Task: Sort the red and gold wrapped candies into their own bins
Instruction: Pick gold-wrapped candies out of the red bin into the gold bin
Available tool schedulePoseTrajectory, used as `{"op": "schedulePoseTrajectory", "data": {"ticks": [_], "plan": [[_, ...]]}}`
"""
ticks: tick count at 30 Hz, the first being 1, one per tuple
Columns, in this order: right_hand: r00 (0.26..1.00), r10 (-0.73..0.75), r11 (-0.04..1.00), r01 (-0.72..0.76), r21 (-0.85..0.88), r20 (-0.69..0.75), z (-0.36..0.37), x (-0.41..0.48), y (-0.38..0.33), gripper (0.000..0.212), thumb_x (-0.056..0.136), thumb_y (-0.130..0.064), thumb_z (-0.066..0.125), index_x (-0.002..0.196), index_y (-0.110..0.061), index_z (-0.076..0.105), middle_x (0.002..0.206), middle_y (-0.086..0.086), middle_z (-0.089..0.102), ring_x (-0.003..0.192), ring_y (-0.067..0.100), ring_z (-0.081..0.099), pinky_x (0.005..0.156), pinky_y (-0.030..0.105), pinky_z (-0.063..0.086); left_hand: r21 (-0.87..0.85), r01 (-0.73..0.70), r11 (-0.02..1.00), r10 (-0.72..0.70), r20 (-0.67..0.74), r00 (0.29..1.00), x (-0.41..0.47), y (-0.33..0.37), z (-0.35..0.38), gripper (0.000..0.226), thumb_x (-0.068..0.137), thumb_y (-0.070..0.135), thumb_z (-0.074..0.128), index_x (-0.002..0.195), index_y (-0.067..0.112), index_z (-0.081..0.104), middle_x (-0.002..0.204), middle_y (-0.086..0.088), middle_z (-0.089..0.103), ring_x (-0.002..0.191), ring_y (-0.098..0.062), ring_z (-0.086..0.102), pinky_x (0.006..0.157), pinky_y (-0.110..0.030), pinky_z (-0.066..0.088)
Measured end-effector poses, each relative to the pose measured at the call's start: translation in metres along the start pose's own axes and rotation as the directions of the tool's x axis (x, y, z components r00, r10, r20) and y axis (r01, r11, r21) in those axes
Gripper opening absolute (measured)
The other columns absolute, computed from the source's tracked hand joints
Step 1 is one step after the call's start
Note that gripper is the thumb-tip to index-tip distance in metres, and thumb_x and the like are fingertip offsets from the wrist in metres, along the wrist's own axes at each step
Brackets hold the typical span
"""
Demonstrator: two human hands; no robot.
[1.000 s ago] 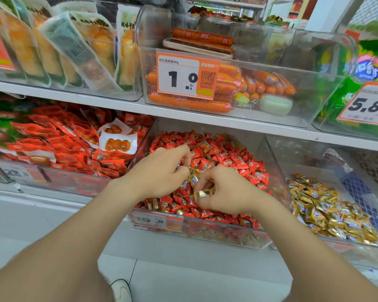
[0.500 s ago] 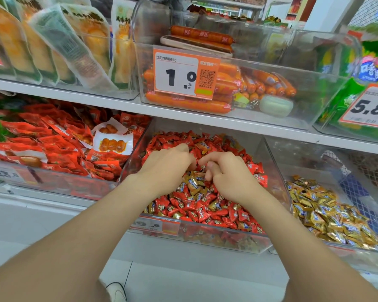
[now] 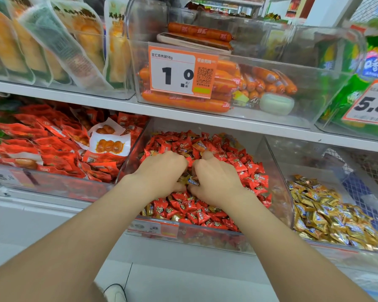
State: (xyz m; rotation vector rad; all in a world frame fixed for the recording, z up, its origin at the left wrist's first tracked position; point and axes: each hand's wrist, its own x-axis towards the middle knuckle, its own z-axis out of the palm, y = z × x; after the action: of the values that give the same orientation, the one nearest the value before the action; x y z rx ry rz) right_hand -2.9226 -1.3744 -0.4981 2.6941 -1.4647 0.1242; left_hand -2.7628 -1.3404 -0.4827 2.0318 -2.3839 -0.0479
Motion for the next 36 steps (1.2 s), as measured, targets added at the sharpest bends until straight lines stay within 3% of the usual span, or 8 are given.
{"op": "schedulePoseTrajectory", "data": {"ticks": [5, 13, 20, 23, 28, 31, 34, 36], "plan": [[1.0, 0.014, 0.996, -0.014, 0.092, -0.001, 0.004, 0.0, 0.003, 0.024, 0.084, -0.037, 0.077, 0.102, -0.024, 0.068, 0.096, -0.001, 0.066, 0.092, 0.027, 0.066, 0.066, 0.034, 0.047, -0.048, 0.042, 0.998, -0.042, 0.017, 0.999, 0.0, 0.001, 0.002, 0.031, 0.079, 0.028, 0.081, 0.106, 0.02, 0.067, 0.098, 0.0, 0.061, 0.084, -0.025, 0.065, 0.064, -0.036, 0.053], [1.0, -0.002, 0.975, 0.004, 0.22, -0.008, 0.008, -0.003, 0.001, 0.037, 0.091, -0.044, 0.076, 0.126, -0.033, 0.07, 0.119, -0.003, 0.072, 0.112, 0.029, 0.066, 0.074, 0.036, 0.048, -0.187, 0.045, 0.981, -0.056, -0.055, 0.997, -0.005, -0.007, 0.005, 0.018, 0.082, 0.031, 0.079, 0.096, 0.032, 0.068, 0.088, 0.012, 0.065, 0.088, -0.016, 0.065, 0.07, -0.037, 0.057], [0.999, 0.025, 0.976, -0.017, 0.217, -0.032, 0.004, -0.007, 0.008, 0.026, 0.099, -0.042, 0.065, 0.108, -0.017, 0.066, 0.11, 0.002, 0.065, 0.102, 0.031, 0.065, 0.076, 0.041, 0.054, -0.132, 0.083, 0.988, -0.094, -0.079, 0.992, -0.012, -0.002, 0.011, 0.006, 0.088, 0.037, 0.073, 0.09, 0.031, 0.074, 0.087, 0.011, 0.068, 0.088, -0.018, 0.067, 0.065, -0.033, 0.052], [0.999, 0.037, 0.924, -0.025, 0.381, -0.024, -0.002, -0.01, 0.017, 0.029, 0.098, -0.042, 0.066, 0.089, -0.015, 0.063, 0.081, 0.003, 0.061, 0.083, 0.026, 0.06, 0.067, 0.039, 0.048, -0.277, 0.105, 0.955, -0.135, -0.094, 0.986, -0.013, -0.007, 0.008, 0.006, 0.089, 0.036, 0.073, 0.084, 0.033, 0.074, 0.08, 0.014, 0.068, 0.084, -0.013, 0.065, 0.072, -0.038, 0.06], [0.996, 0.084, 0.805, -0.085, 0.587, 0.03, -0.023, -0.025, 0.033, 0.027, 0.103, -0.042, 0.062, 0.1, -0.016, 0.066, 0.067, -0.003, 0.053, 0.06, 0.014, 0.05, 0.061, 0.038, 0.043, -0.534, 0.104, 0.839, -0.187, -0.104, 0.977, -0.022, -0.021, 0.001, 0.018, 0.093, 0.044, 0.075, 0.082, 0.033, 0.066, 0.084, 0.012, 0.069, 0.084, -0.012, 0.066, 0.079, -0.044, 0.058], [0.982, 0.14, 0.575, -0.187, 0.797, 0.129, -0.027, -0.033, 0.036, 0.026, 0.102, -0.042, 0.066, 0.107, -0.016, 0.066, 0.063, 0.0, 0.045, 0.054, 0.016, 0.041, 0.057, 0.036, 0.037, -0.633, 0.102, 0.767, -0.269, -0.173, 0.948, -0.033, -0.015, -0.002, 0.019, 0.098, 0.041, 0.07, 0.084, 0.029, 0.063, 0.091, 0.012, 0.068, 0.092, -0.016, 0.065, 0.085, -0.042, 0.055], [0.953, 0.198, 0.241, -0.273, 0.931, 0.228, -0.034, -0.036, 0.034, 0.017, 0.099, -0.029, 0.073, 0.096, -0.013, 0.067, 0.069, 0.001, 0.051, 0.054, 0.013, 0.043, 0.051, 0.029, 0.038, -0.686, 0.072, 0.724, -0.293, -0.211, 0.933, -0.042, 0.001, -0.008, 0.017, 0.098, 0.042, 0.068, 0.088, 0.03, 0.062, 0.094, 0.012, 0.069, 0.079, -0.008, 0.066, 0.07, -0.03, 0.05], [0.93, 0.256, 0.119, -0.301, 0.946, 0.264, -0.039, -0.041, 0.038, 0.016, 0.095, -0.024, 0.075, 0.093, -0.01, 0.07, 0.077, 0.007, 0.056, 0.052, 0.008, 0.042, 0.045, 0.022, 0.036, -0.724, 0.047, 0.688, -0.306, -0.231, 0.924, -0.046, 0.014, -0.012, 0.016, 0.099, 0.042, 0.067, 0.092, 0.029, 0.064, 0.092, 0.012, 0.071, 0.065, -0.003, 0.064, 0.058, -0.021, 0.042]]}}
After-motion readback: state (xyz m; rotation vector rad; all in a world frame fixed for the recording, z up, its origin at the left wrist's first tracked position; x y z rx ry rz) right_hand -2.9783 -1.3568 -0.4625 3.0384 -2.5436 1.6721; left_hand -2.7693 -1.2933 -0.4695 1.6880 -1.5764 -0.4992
